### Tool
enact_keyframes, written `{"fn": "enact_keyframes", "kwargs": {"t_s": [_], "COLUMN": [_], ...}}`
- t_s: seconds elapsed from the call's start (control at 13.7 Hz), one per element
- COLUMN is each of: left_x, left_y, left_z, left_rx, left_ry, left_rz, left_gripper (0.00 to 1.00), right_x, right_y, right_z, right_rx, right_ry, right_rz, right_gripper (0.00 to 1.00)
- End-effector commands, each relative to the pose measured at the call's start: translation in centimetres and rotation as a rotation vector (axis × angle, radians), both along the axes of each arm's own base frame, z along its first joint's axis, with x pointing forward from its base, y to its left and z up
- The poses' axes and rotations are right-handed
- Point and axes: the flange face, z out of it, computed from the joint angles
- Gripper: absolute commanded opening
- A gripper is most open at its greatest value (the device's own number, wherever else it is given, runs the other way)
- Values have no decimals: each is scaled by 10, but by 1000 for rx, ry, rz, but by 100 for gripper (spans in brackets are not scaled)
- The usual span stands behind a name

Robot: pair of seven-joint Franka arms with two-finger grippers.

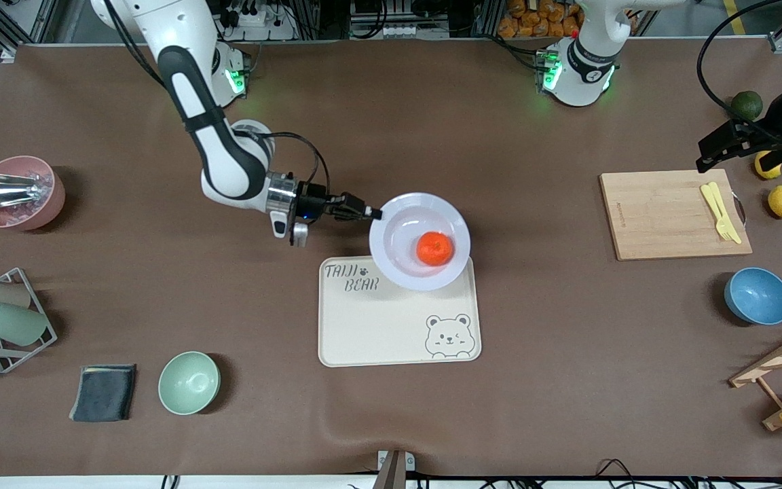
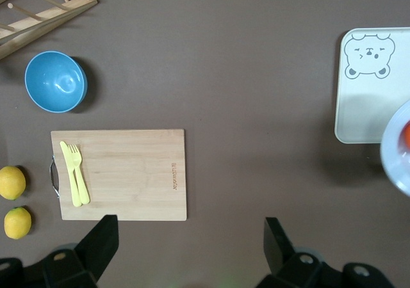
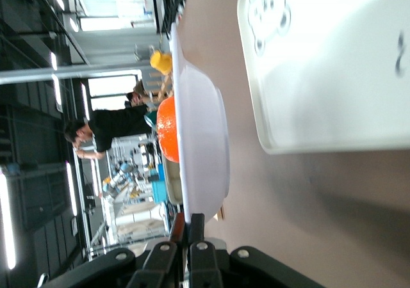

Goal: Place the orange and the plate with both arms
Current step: 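Lift and carry the plate with the right gripper onto the bear tray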

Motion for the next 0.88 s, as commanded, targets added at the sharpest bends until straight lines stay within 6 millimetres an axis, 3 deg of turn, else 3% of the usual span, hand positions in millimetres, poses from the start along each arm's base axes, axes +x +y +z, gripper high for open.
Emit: {"fn": "enact_keyframes", "kwargs": {"t_s": [0.0,0.29,0.81], "left_x": [-5,-9,-15], "left_y": [-5,-9,-4], "left_z": [5,7,3], "left_rx": [-15,-17,38], "left_ry": [-3,1,52], "left_rz": [-28,-34,-57], "left_gripper": [100,100,100], "right_x": [36,71,90], "right_y": [-10,-20,-24], "right_z": [-9,-63,-101], "right_rx": [28,-15,-42], "right_ry": [-31,-63,-62], "right_rz": [-61,-80,-85], "right_gripper": [0,0,0]}}
